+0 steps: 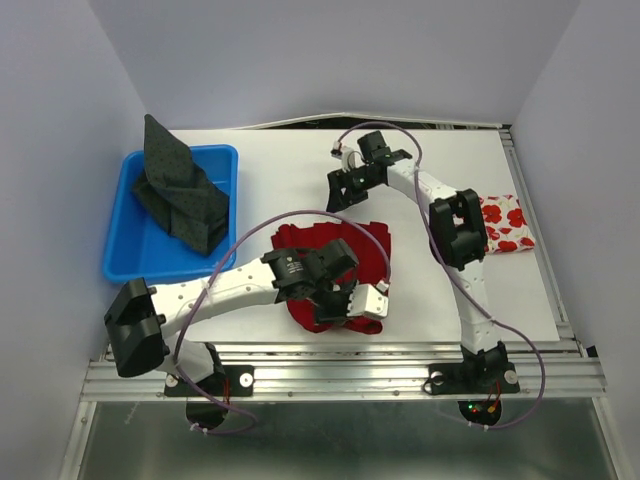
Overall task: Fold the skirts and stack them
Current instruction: Fold the skirt
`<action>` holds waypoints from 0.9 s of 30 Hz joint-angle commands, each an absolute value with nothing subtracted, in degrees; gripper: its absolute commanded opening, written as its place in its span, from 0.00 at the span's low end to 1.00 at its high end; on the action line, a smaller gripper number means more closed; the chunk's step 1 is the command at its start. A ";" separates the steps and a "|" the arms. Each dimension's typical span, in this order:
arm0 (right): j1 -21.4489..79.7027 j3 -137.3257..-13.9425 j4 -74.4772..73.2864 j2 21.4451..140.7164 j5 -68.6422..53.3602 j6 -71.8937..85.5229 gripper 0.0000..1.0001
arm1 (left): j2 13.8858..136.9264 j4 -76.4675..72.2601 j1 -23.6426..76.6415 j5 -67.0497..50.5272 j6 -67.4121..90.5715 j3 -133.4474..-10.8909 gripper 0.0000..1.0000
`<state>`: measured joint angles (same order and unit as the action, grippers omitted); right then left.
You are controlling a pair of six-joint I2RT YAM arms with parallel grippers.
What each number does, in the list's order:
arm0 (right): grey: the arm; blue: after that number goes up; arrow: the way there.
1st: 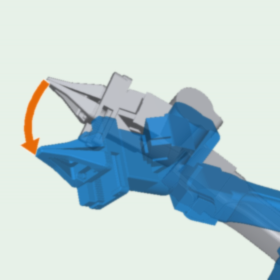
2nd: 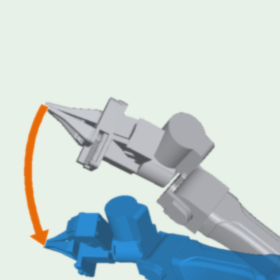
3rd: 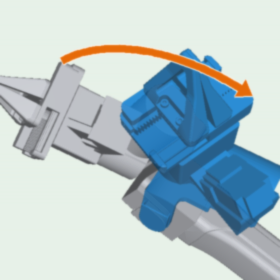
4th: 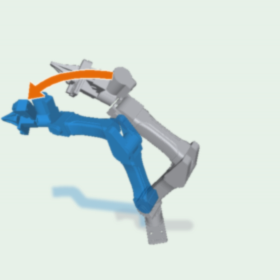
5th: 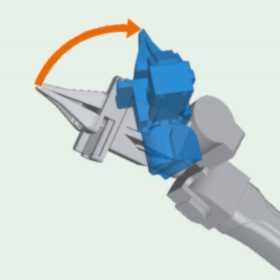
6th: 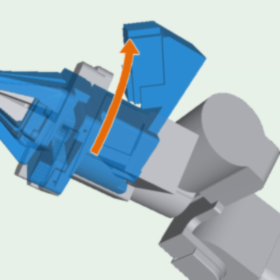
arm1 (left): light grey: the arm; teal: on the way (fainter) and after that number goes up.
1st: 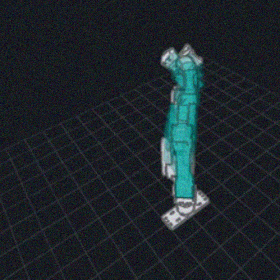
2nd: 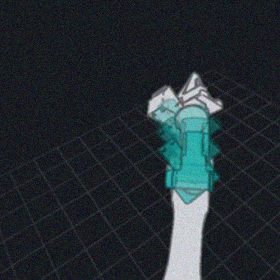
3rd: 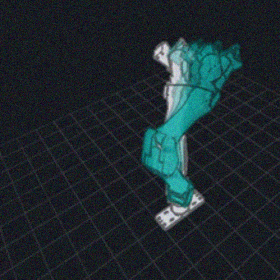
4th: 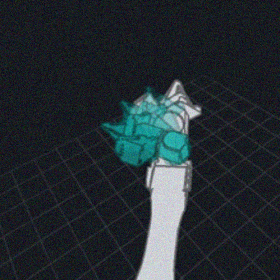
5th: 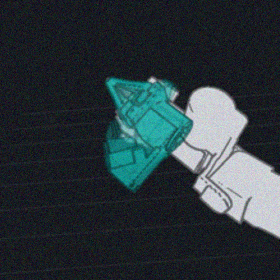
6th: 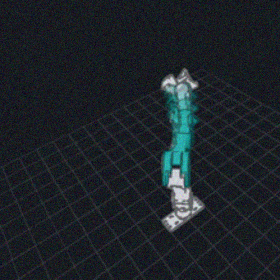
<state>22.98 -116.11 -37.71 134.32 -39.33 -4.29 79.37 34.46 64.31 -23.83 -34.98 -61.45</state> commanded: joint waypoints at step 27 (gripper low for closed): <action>28.65 -93.78 -37.26 131.84 -53.17 -10.81 0.14 | 104.85 51.34 40.61 -33.58 -45.44 -96.77 0.00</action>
<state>28.21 -95.50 -36.77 133.40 -55.59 -9.10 104.12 52.27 41.78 -34.92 -42.15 -94.28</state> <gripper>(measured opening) 0.146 0.168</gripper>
